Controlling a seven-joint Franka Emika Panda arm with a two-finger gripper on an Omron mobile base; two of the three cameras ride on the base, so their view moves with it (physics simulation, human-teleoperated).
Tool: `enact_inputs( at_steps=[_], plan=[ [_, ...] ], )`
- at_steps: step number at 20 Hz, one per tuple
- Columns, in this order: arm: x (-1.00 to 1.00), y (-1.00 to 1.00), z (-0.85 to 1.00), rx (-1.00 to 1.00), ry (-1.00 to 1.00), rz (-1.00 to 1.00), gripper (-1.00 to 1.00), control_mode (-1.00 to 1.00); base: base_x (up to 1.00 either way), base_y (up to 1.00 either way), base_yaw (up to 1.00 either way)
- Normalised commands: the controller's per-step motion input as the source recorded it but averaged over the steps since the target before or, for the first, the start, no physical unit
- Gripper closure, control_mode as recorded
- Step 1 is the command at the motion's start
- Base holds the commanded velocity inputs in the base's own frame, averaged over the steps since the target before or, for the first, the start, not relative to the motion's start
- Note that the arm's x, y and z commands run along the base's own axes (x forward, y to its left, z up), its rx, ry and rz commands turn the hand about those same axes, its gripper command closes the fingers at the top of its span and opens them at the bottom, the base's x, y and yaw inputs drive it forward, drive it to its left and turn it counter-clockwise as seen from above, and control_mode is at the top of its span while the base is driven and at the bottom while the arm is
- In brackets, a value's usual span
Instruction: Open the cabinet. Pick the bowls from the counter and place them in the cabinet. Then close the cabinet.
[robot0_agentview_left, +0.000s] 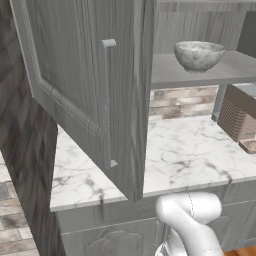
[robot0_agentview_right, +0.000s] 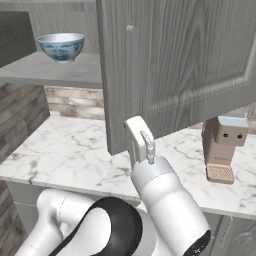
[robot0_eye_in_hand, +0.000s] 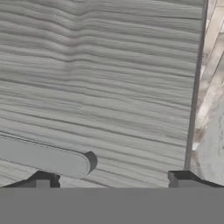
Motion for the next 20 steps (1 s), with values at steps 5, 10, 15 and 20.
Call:
enact_inputs(
  at_steps=[5, 10, 15, 20],
  plan=[
    [1.00, 0.41, -0.06, 0.09, -0.39, 0.04, -1.00, -1.00, 0.00, 0.00, 0.00],
    [1.00, 0.41, 0.00, 0.08, -0.53, 0.00, -1.00, -1.00, 0.00, 0.00, 0.00],
    [0.99, 0.60, 0.00, 0.09, -0.59, -0.04, -1.00, -1.00, 0.00, 0.00, 0.00],
    [0.99, 0.50, 0.11, 0.05, -0.44, -0.15, -1.00, -1.00, 0.00, 0.00, 0.00]
  ],
)
